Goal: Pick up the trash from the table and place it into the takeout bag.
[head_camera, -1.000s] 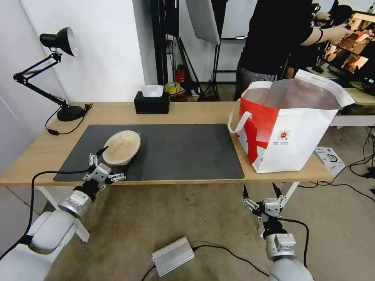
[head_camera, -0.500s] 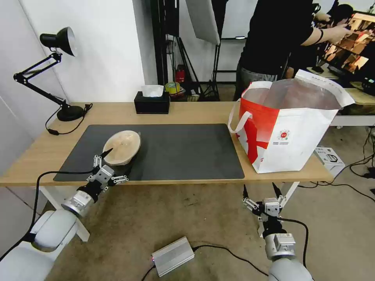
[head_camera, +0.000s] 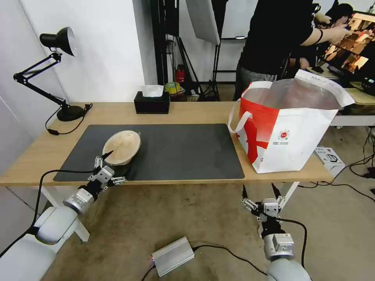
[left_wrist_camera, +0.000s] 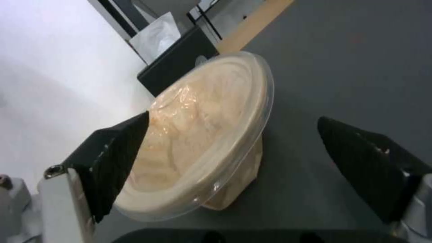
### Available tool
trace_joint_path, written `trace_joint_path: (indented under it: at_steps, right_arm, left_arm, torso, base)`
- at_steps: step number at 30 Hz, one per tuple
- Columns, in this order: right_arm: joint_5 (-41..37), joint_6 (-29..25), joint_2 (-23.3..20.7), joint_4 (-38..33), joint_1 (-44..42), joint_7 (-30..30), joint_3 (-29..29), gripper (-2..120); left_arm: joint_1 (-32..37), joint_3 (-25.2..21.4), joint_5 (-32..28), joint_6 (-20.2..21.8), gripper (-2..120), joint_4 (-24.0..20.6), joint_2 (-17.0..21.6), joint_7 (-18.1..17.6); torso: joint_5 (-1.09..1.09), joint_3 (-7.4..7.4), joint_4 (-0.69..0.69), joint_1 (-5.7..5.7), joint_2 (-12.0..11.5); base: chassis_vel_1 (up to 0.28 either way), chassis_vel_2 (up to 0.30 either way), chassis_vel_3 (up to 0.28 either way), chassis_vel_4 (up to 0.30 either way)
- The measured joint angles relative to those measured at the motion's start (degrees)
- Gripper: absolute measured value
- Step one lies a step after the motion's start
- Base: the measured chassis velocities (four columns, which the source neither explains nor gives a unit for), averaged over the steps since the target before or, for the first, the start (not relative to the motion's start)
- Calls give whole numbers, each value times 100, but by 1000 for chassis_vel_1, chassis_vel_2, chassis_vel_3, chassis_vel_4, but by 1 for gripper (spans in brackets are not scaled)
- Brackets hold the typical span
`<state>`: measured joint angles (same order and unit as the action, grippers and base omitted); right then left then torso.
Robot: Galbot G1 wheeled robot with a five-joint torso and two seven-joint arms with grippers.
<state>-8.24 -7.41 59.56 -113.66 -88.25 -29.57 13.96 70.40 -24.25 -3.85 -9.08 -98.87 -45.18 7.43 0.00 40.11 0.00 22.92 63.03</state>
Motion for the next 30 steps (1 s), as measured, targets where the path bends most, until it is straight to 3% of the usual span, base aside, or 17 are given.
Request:
trace_joint_path:
  at_steps: [30]
  right_arm:
    - [44,17,144,98,93,2,-80,100]
  left_arm:
    - [-567,351,-9,-255,100,716,103,18]
  torso:
    - [0,-1,3,-2,0]
  base:
    - [0,0,0,0]
